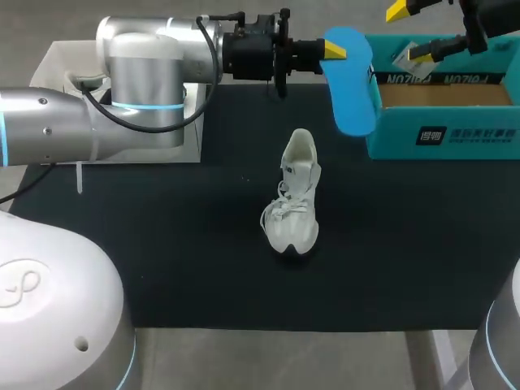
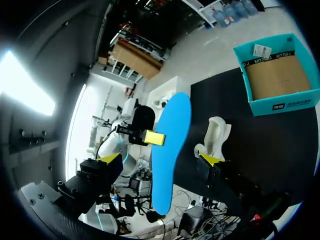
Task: Take the shoe out of the shoebox, open the shoe tongue, remove and reinsert the insole, then place the shoe into the shoebox
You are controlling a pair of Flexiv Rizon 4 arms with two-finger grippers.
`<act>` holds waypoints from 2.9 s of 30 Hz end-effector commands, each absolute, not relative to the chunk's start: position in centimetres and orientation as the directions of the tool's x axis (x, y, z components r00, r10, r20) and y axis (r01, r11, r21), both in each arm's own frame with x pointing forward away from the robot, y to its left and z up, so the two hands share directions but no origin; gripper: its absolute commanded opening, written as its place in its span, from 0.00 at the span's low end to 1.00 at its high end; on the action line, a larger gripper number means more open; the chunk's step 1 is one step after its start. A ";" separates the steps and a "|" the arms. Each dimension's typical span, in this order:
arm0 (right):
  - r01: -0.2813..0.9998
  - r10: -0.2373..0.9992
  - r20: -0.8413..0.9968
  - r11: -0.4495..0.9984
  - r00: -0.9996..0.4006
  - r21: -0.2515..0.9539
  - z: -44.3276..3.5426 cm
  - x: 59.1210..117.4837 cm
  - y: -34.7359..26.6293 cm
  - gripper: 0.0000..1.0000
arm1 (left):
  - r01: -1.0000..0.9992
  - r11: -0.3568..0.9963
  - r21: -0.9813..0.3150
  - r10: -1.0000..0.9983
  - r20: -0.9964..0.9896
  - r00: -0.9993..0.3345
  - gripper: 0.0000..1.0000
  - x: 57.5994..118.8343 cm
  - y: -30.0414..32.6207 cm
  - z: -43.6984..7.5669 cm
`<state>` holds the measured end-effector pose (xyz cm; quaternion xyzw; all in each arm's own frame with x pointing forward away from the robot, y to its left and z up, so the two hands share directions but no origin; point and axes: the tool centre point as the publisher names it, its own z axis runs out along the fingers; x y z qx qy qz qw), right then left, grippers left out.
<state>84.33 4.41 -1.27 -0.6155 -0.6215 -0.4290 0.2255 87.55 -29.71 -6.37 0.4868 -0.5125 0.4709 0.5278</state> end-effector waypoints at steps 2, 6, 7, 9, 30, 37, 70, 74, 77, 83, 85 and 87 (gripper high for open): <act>0.996 0.868 0.491 -0.088 0.076 0.000 0.7 85.7 8.0 1.00 | -0.994 0.103 0.030 -0.015 0.999 0.029 0.00 88.0 -30.1 -6.5; 0.992 0.908 0.401 -0.108 0.123 -0.061 1.5 85.5 9.4 1.00 | -0.993 0.111 0.034 -0.023 0.999 0.031 0.00 88.1 -30.3 -6.5; 0.990 0.921 0.365 -0.124 0.139 -0.063 1.6 85.4 9.6 1.00 | -0.993 0.111 0.037 -0.027 0.999 0.034 0.00 88.2 -30.3 -6.6; 0.989 0.931 0.336 -0.124 0.143 -0.077 2.0 85.1 9.9 1.00 | -0.993 0.110 0.040 -0.029 0.999 0.037 0.00 88.4 -30.2 -6.7; 0.996 0.928 -0.363 -0.077 0.086 0.037 5.2 84.2 10.2 1.00 | -0.990 0.119 0.070 -0.050 0.997 0.064 0.00 89.4 -29.6 -7.2; 0.966 0.874 -0.412 -0.227 0.257 0.120 4.6 84.1 9.3 1.00 | -0.991 0.106 0.079 -0.057 0.996 0.073 0.00 89.4 -29.4 -7.3; 0.980 0.986 0.037 -0.168 0.165 0.106 3.0 84.6 9.1 1.00 | -0.991 0.098 0.092 -0.051 0.995 0.088 0.00 89.1 -30.0 -7.6; 0.980 0.986 0.037 -0.168 0.165 0.106 3.0 84.6 9.1 1.00 | -0.990 0.108 0.091 -0.049 0.995 0.087 0.00 89.2 -30.4 -7.7; 0.980 0.986 0.037 -0.168 0.165 0.106 3.0 84.6 9.1 1.00 | -0.990 0.115 0.086 -0.043 0.996 0.082 0.00 89.3 -30.5 -7.6; 0.980 0.986 0.037 -0.168 0.165 0.106 3.0 84.6 9.1 1.00 | -0.987 0.139 0.078 -0.015 0.997 0.077 0.00 89.6 -30.5 -7.3; 0.980 0.986 0.037 -0.168 0.165 0.106 3.0 84.6 9.1 1.00 | -0.987 0.142 0.079 -0.017 0.997 0.077 0.00 89.7 -30.7 -7.3; 0.980 0.986 0.037 -0.168 0.165 0.106 3.0 84.6 9.1 1.00 | -0.986 0.144 0.083 -0.021 0.997 0.081 0.00 89.9 -30.7 -7.4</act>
